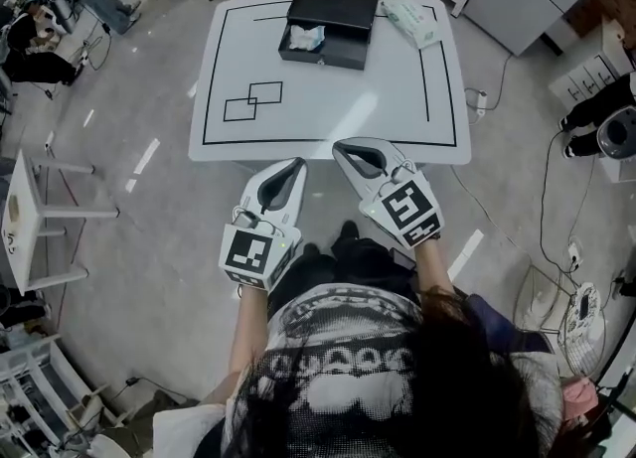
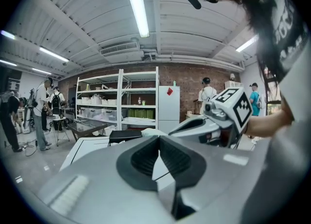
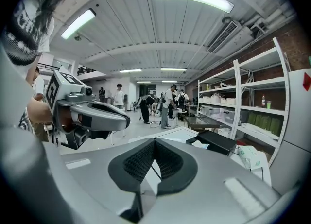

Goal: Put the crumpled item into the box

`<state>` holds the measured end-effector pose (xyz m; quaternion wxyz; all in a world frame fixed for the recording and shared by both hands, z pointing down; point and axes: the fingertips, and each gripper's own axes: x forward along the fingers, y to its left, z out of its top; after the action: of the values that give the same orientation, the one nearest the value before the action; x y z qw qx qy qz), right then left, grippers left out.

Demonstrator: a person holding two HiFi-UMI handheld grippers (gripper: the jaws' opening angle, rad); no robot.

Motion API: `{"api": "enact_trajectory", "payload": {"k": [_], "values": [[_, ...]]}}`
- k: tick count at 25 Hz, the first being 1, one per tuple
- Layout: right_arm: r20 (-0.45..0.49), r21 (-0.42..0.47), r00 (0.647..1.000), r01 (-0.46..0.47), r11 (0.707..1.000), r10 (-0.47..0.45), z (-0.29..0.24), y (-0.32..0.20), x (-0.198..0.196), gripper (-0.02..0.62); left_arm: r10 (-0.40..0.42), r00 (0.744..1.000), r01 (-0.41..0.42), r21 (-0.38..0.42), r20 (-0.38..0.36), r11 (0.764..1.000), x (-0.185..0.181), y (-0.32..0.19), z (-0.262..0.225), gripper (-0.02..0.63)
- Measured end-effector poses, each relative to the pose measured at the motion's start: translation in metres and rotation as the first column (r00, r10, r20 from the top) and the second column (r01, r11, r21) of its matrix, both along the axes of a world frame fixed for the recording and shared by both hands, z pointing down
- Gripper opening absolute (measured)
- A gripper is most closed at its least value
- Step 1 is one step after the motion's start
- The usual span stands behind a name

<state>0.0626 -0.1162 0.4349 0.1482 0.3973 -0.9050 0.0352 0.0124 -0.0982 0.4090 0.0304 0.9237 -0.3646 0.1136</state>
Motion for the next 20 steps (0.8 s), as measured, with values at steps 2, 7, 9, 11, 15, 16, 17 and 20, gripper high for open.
{"api": "enact_trajectory", "payload": {"k": [2,7,9,11,15,16,17,20], "values": [[-0.002,-0.004,1.000,-0.007,1.000,0.007,0.000,0.009,-0.009,0.006,0.009,1.000,-0.009,0.001,-0.002,1.000,-0.009,0.009,-0.001,0.000],[-0.004,0.015,0.999,-0.033,0.999,0.033,-0.006,0.033,-0.033,0.006,0.026,1.000,-0.026,0.008,-0.009,1.000,-0.034,0.031,-0.007,0.000],[-0.004,0.021,0.999,-0.042,0.999,0.042,-0.009,0.042,-0.042,0.006,0.032,0.999,-0.032,0.010,-0.012,0.999,-0.043,0.040,-0.009,0.000],[-0.007,0.024,0.999,-0.047,0.999,0.047,-0.010,0.051,-0.051,0.006,0.039,0.999,-0.038,0.014,-0.014,0.999,-0.052,0.048,-0.011,0.000],[-0.015,0.029,0.998,-0.062,0.998,0.062,-0.012,0.066,-0.066,0.006,0.053,0.998,-0.053,0.023,-0.020,0.998,-0.067,0.064,-0.014,0.000],[-0.016,0.029,0.998,-0.065,0.997,0.066,-0.012,0.070,-0.070,0.006,0.057,0.998,-0.056,0.025,-0.022,0.998,-0.071,0.067,-0.014,0.000],[-0.017,0.030,0.997,-0.068,0.997,0.069,-0.012,0.073,-0.073,0.006,0.060,0.998,-0.059,0.028,-0.025,0.998,-0.075,0.071,-0.015,0.000],[-0.019,0.033,0.997,-0.077,0.996,0.078,-0.012,0.083,-0.082,0.006,0.070,0.997,-0.069,0.036,-0.030,0.997,-0.082,0.080,-0.016,0.000]]}}
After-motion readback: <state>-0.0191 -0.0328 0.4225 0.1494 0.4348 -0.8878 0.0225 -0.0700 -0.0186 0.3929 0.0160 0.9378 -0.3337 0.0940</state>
